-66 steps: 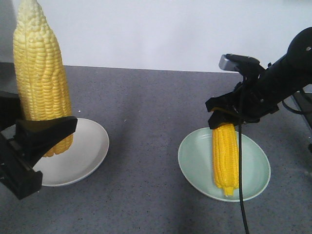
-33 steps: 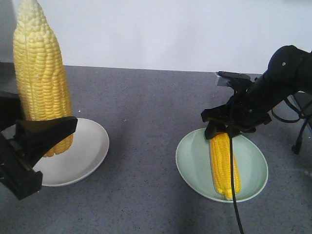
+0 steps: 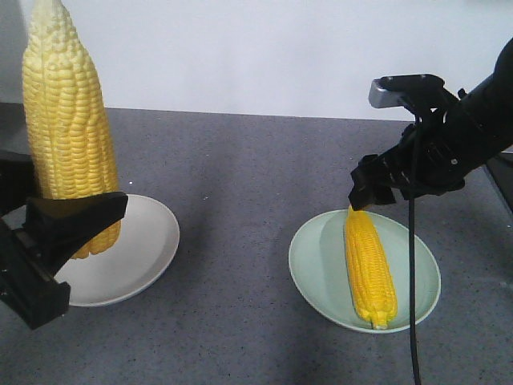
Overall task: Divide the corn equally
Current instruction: 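Open the right gripper to release the cob on the green plate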
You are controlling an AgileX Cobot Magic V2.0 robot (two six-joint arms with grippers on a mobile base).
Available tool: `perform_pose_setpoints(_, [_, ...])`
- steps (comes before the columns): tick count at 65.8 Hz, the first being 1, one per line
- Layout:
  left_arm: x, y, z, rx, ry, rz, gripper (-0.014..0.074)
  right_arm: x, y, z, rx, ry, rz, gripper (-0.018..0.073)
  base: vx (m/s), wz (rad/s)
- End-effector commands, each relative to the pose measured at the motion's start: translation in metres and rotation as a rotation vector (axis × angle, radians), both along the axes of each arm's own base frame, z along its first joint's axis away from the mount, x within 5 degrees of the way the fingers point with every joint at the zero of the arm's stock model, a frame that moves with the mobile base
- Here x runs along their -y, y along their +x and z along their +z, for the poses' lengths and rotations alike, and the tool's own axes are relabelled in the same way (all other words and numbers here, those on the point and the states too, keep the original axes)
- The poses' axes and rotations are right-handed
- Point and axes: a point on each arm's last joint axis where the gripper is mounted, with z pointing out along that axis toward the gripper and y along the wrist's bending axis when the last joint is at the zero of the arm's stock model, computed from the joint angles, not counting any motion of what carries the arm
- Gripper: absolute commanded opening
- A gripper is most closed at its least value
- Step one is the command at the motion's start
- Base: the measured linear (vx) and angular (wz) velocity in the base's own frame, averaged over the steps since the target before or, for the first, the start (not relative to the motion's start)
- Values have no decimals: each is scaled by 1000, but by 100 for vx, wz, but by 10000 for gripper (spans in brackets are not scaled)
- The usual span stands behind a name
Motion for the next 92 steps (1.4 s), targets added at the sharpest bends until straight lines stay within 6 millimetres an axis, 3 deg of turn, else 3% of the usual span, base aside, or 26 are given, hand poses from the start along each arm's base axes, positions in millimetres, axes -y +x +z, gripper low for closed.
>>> perform_pose_setpoints(1, [-1, 0, 17, 81, -77, 9, 291, -8, -33, 24, 138, -56, 29, 547, 0, 0])
perform_pose_setpoints(16, [-1, 0, 17, 81, -77, 9, 291, -25, -100, 18, 286, -63, 133, 538, 0, 0])
perform_pose_setpoints(30, [-1, 0, 17, 82, -77, 9, 291, -23, -135, 15, 393, 20, 183, 538, 0, 0])
perform_pose_setpoints(44, [-1, 0, 17, 86, -80, 9, 291, -13, -148, 15, 463, 58, 177, 538, 0, 0])
perform_pose_setpoints(71, [0, 8, 19, 85, -7, 39, 291, -12, -150, 18, 481, 70, 175, 538, 0, 0])
perform_pose_setpoints(92, [-11, 54, 18, -111, 230, 287, 291, -12, -150, 17, 475, 68, 175, 538, 0, 0])
